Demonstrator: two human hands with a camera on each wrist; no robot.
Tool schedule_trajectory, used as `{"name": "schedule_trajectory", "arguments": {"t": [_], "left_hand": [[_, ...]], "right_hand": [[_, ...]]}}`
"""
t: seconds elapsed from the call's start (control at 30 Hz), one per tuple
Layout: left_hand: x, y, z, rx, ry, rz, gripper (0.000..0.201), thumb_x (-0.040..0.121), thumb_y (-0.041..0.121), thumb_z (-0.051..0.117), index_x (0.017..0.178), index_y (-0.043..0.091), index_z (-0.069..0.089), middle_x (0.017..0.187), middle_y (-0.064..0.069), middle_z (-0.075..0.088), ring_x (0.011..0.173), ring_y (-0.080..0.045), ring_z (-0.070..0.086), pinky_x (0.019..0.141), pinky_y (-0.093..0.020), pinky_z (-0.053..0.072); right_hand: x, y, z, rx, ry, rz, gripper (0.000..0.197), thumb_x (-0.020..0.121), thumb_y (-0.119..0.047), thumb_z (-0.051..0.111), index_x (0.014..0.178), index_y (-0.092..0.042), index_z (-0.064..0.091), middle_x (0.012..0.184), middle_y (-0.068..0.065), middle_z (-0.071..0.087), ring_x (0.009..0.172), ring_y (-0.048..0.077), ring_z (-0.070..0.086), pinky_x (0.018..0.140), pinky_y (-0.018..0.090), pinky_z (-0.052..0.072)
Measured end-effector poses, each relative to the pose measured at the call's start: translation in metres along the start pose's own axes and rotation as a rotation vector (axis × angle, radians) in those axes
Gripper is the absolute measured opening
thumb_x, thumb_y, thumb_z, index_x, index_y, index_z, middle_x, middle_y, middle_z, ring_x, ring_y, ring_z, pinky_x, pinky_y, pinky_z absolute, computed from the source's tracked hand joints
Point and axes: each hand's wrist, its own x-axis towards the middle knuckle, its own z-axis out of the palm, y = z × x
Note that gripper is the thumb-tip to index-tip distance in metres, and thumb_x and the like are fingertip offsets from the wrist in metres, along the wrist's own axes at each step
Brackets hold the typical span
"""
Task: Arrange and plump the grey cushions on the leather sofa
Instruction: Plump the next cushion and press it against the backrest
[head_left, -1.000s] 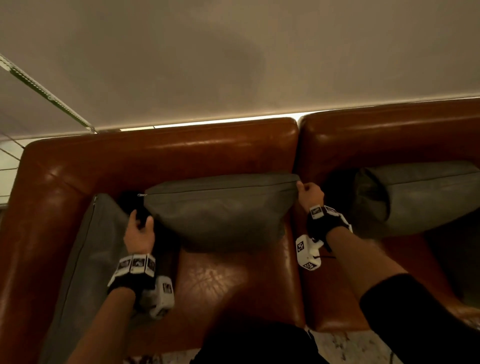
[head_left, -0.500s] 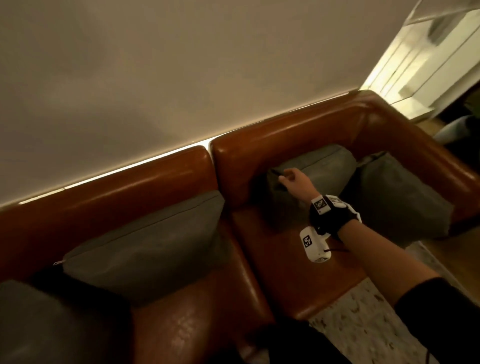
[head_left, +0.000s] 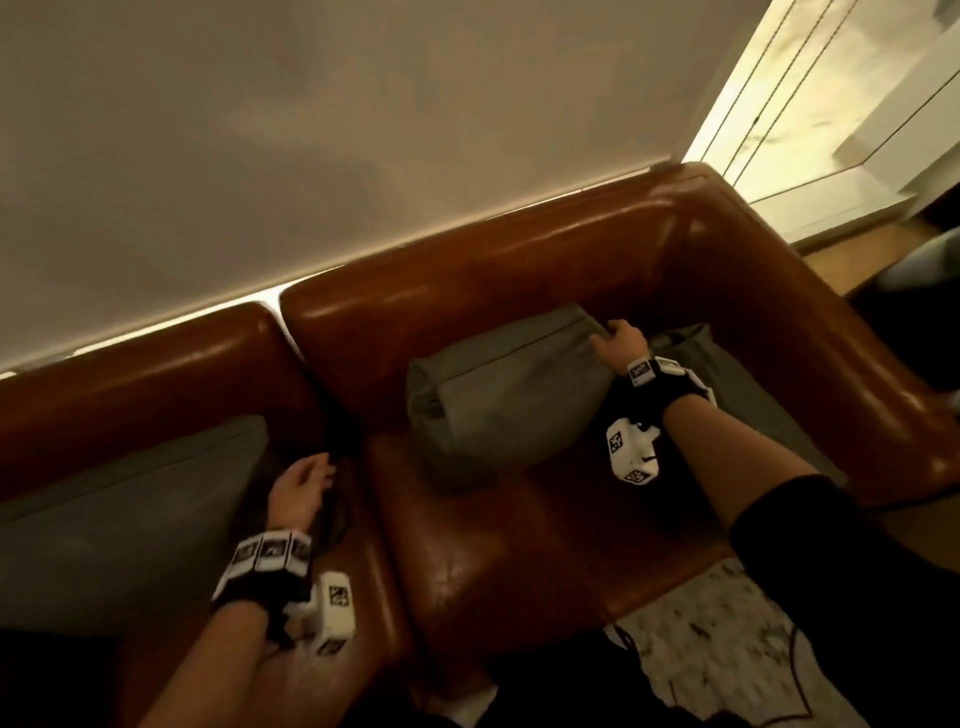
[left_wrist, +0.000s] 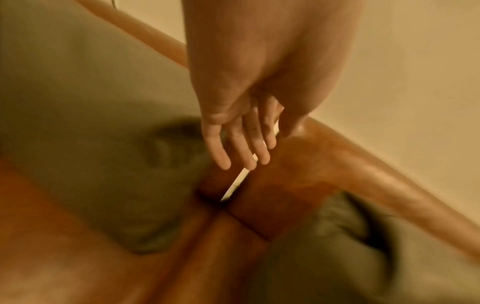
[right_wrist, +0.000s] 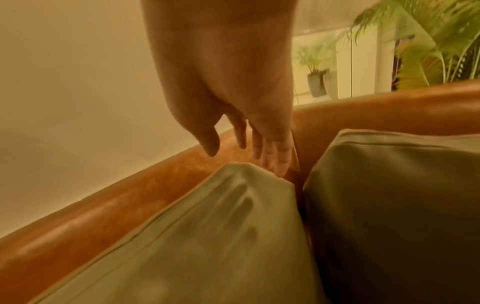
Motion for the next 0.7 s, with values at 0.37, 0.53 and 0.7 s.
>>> {"name": "schedule_trajectory", "arguments": {"t": [0.37,0.53,0.7], "left_hand": [[-0.001,0.101,0.172,-0.539,0.143,-0.295,0.030,0.091,0.031,0.048,0.109,0.010,0.059,0.094,-0.010,0.062,0.081,-0.021,0.058,0.068,-0.029,0.045],[-0.039,0.066,0.130,-0.458,0.283,-0.295,0.034,0.099,0.030,0.036,0.072,0.018,0.053,0.058,-0.001,0.056,0.047,-0.012,0.051,0.036,-0.015,0.036],[-0.054,0.009,0.114,-0.253,0.092,-0.264,0.020,0.092,0.002,0.047,0.099,0.012,0.063,0.071,-0.003,0.064,0.070,-0.023,0.054,0.061,-0.026,0.043]], "right_hand": [[0.034,0.014,-0.015,0.220,-0.213,0.008,0.039,0.098,-0.024,0.036,0.123,-0.002,0.056,0.124,0.016,0.057,0.113,0.034,0.053,0.092,0.037,0.041],[0.001,0.053,-0.025,0.559,-0.372,0.033,0.025,0.092,0.000,0.041,0.080,-0.014,0.059,0.067,0.001,0.051,0.046,0.007,0.047,0.041,0.016,0.037],[-0.027,0.103,0.022,0.363,-0.473,-0.066,0.022,0.090,-0.001,0.055,0.110,-0.007,0.050,0.099,0.011,0.062,0.085,0.021,0.061,0.073,0.026,0.051]]}}
